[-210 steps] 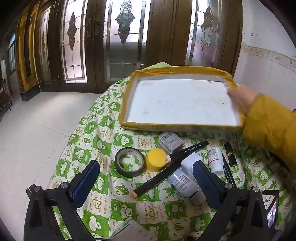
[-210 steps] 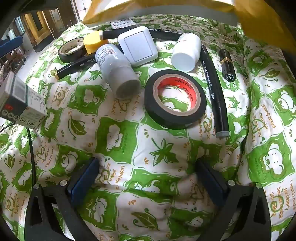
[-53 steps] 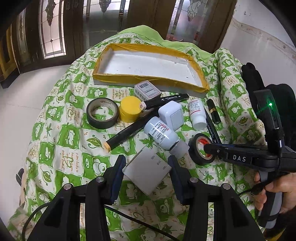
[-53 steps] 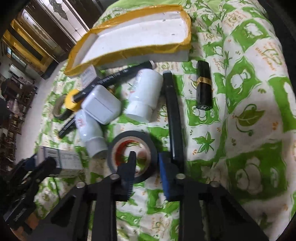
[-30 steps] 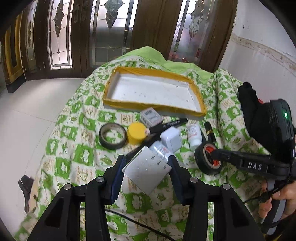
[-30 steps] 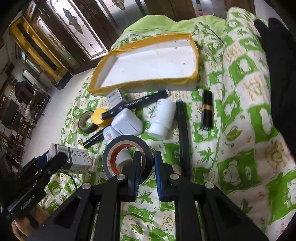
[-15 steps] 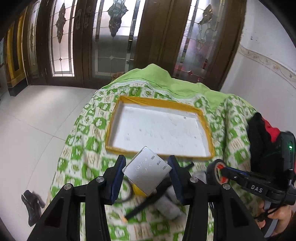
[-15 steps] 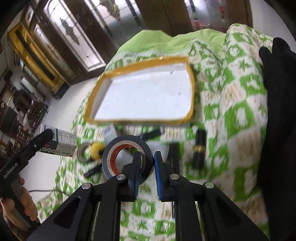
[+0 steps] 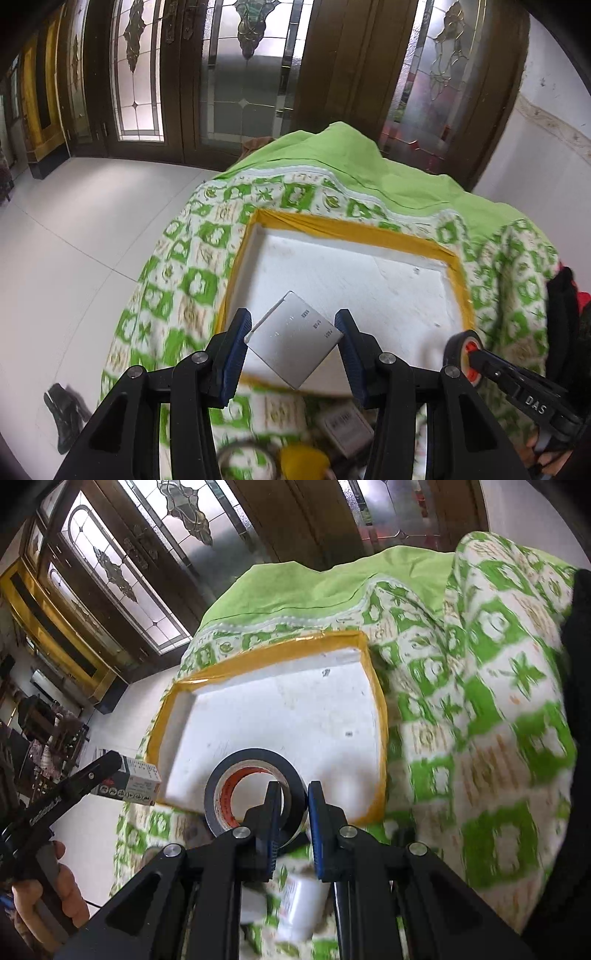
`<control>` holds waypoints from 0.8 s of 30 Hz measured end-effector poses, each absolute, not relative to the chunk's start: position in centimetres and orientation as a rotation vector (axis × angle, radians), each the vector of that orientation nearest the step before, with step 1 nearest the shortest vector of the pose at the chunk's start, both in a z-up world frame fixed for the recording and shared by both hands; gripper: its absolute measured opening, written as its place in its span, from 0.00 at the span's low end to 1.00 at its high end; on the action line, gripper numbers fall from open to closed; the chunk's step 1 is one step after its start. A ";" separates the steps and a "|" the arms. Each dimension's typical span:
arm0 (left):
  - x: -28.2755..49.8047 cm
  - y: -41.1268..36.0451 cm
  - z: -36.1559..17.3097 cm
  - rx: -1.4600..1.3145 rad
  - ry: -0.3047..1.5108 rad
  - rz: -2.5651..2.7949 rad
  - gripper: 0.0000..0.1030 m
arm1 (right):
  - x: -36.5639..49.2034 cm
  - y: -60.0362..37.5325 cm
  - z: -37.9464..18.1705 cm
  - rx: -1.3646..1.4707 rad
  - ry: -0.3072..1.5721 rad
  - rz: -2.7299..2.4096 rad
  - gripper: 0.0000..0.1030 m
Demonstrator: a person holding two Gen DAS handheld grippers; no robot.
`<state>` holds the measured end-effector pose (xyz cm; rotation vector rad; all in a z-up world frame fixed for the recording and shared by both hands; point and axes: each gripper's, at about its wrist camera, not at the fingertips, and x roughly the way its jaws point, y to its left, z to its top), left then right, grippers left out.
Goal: Organize rigid objects
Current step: 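Carry the white box and tape roll into the tray and open both tools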
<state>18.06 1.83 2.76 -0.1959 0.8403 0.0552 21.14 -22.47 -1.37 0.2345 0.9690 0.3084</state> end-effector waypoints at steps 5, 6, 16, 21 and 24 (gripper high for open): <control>20.2 1.7 1.1 -0.129 0.858 0.106 0.48 | 23.6 -22.2 -3.5 0.226 1.027 0.270 0.14; 20.3 1.7 0.8 -0.125 0.862 0.111 0.48 | 24.0 -22.2 -4.0 0.227 1.039 0.262 0.14; 20.7 3.2 -1.5 -0.137 0.889 0.155 0.48 | 25.2 -21.5 -6.2 0.203 1.097 0.237 0.14; 20.6 3.4 -1.7 -0.159 0.904 0.150 0.56 | 25.4 -21.5 -6.7 0.201 1.104 0.231 0.16; 20.0 3.4 -1.4 -0.151 0.889 0.159 0.71 | 25.3 -21.7 -6.5 0.207 1.081 0.220 0.20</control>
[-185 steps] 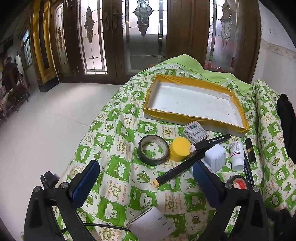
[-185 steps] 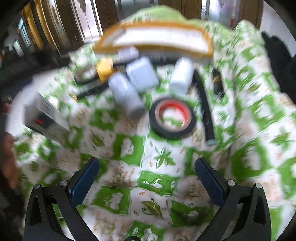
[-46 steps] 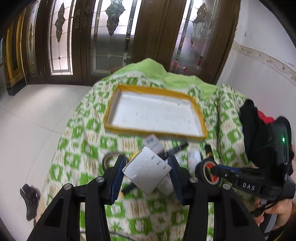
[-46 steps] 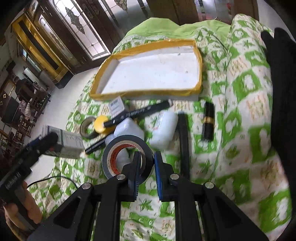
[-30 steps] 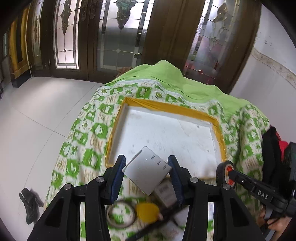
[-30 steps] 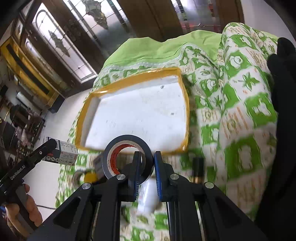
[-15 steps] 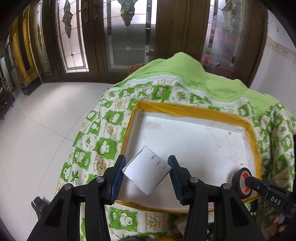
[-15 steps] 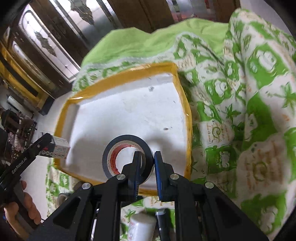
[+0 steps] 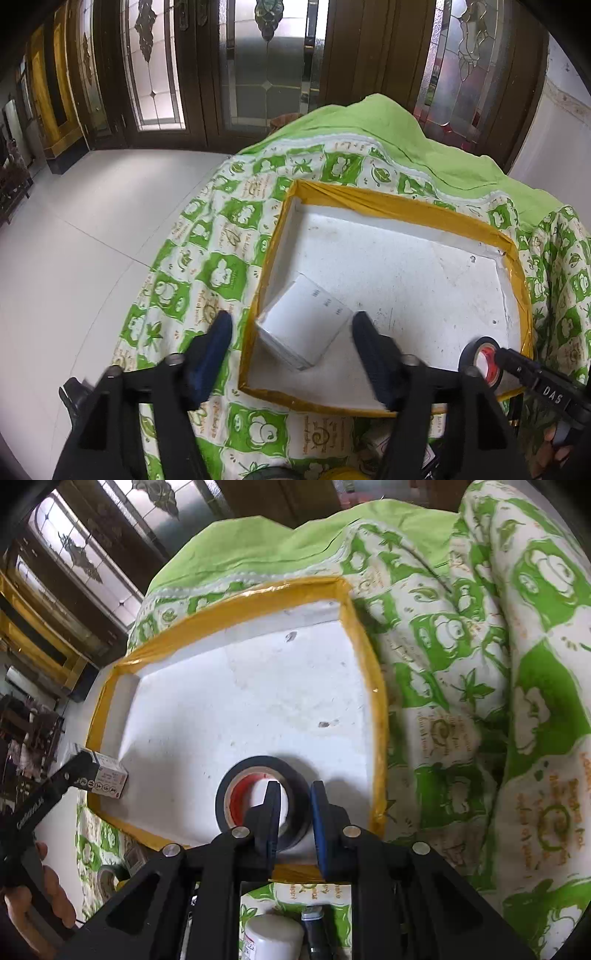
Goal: Organize rigid objects
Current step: 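Carry the white box and tape roll into the tray and open both tools, then grasp the long black marker with the right tool while the left tool approaches the grey bottle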
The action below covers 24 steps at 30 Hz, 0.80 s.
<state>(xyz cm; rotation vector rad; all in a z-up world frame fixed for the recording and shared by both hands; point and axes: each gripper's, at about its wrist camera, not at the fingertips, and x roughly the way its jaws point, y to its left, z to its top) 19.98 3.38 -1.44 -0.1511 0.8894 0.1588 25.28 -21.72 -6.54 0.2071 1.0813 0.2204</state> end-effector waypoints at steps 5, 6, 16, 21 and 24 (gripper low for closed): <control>17.5 3.6 -0.2 -0.186 0.851 0.143 0.74 | 24.1 -22.6 -5.1 0.232 1.014 0.235 0.28; 16.5 3.6 0.0 -0.199 0.834 0.138 0.75 | 23.7 -22.9 -4.8 0.239 1.002 0.238 0.30; 3.2 3.4 -4.1 -0.373 0.837 0.190 0.85 | 17.8 -25.4 -2.8 0.278 0.934 0.262 0.50; 2.1 2.7 -4.3 -0.411 0.856 0.170 0.86 | 13.7 -26.1 -3.3 0.251 0.947 0.283 0.52; 2.2 1.6 -5.1 -0.397 0.906 0.155 0.86 | 11.6 -26.3 -3.1 0.230 0.939 0.301 0.55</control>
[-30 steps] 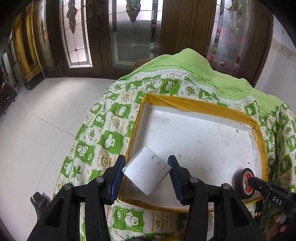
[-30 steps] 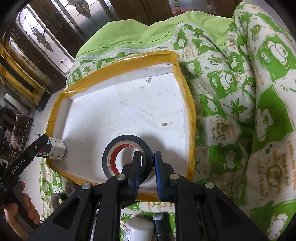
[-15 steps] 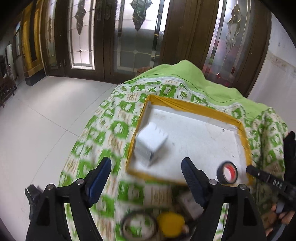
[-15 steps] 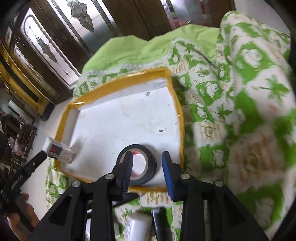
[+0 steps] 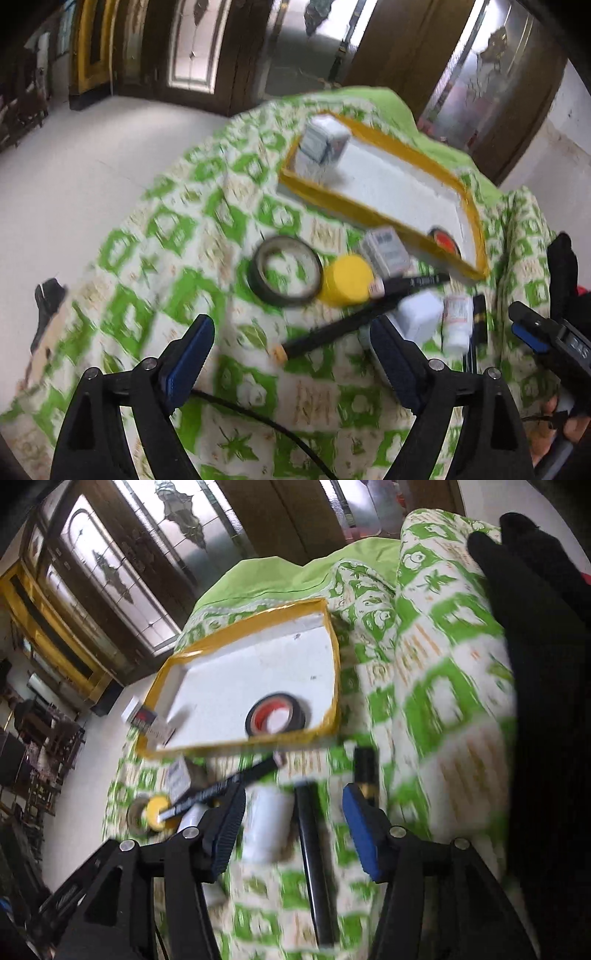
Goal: Organize rigid objects
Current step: 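Grasp the long black marker with the right tool while the left tool approaches the grey bottle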
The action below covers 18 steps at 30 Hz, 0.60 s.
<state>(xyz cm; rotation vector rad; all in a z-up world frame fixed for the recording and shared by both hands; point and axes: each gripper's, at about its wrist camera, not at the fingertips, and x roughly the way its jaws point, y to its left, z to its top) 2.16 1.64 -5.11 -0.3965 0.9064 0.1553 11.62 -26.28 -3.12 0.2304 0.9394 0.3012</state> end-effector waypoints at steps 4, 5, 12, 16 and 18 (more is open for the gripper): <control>1.7 1.2 -5.5 -0.404 0.933 0.132 0.86 | 10.0 -27.0 -3.2 0.243 0.952 0.326 0.56; 1.5 1.1 -5.6 -0.407 0.933 0.126 0.86 | 9.8 -27.1 -3.2 0.245 0.957 0.329 0.56; 1.3 0.7 -5.6 -0.404 0.941 0.105 0.86 | 10.0 -26.7 -4.0 0.211 0.987 0.311 0.56; 1.3 0.2 -5.4 -0.383 0.932 0.096 0.86 | 10.1 -26.1 -4.3 0.176 0.999 0.311 0.56; 1.4 -0.3 -5.2 -0.359 0.929 0.085 0.86 | 10.2 -25.6 -4.6 0.132 1.019 0.297 0.56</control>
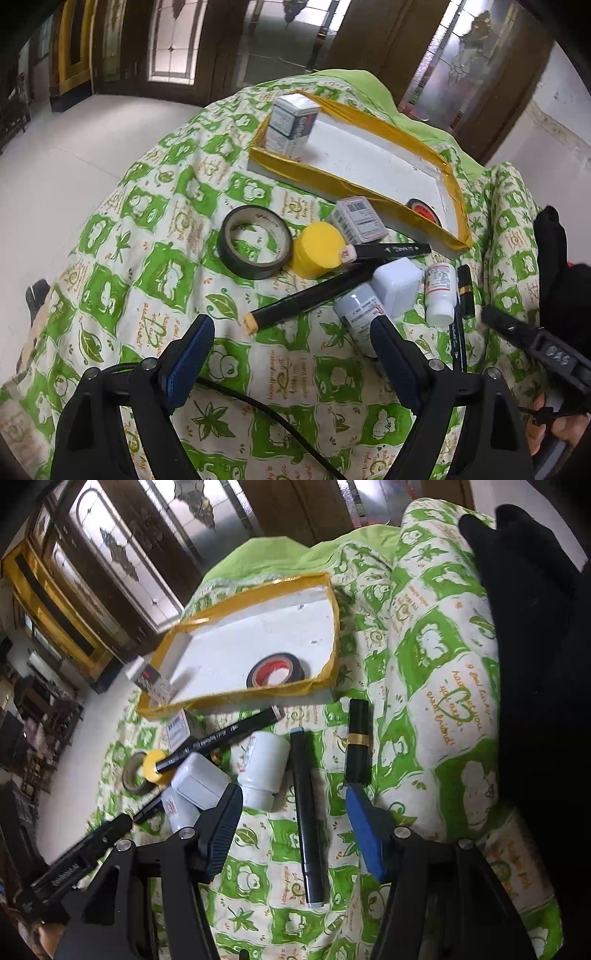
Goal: Organize rigid objects
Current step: 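Grasp the long black marker with the right tool while the left tool approaches the grey bottle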
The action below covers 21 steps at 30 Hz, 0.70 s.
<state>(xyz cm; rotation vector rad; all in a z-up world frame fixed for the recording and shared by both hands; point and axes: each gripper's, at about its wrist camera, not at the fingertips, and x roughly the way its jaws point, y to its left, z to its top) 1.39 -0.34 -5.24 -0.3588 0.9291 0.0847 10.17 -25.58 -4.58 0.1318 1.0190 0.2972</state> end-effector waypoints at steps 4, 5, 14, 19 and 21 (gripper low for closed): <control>1.6 -1.0 -5.3 -0.322 0.937 0.072 0.86 | 10.6 -23.9 -6.4 -0.011 1.101 0.234 0.54; 1.6 -1.0 -5.3 -0.318 0.937 0.070 0.86 | 10.7 -23.6 -6.8 -0.032 1.113 0.223 0.53; 1.5 -1.2 -5.1 -0.306 0.932 0.064 0.86 | 11.2 -22.4 -9.4 -0.095 1.195 0.245 0.14; 1.5 -1.8 -5.1 -0.273 0.936 0.059 0.86 | 10.5 -22.9 -8.9 -0.004 1.202 0.312 0.14; 1.8 -2.2 -5.1 -0.259 0.951 0.051 0.86 | 10.6 -23.2 -8.9 0.018 1.223 0.320 0.14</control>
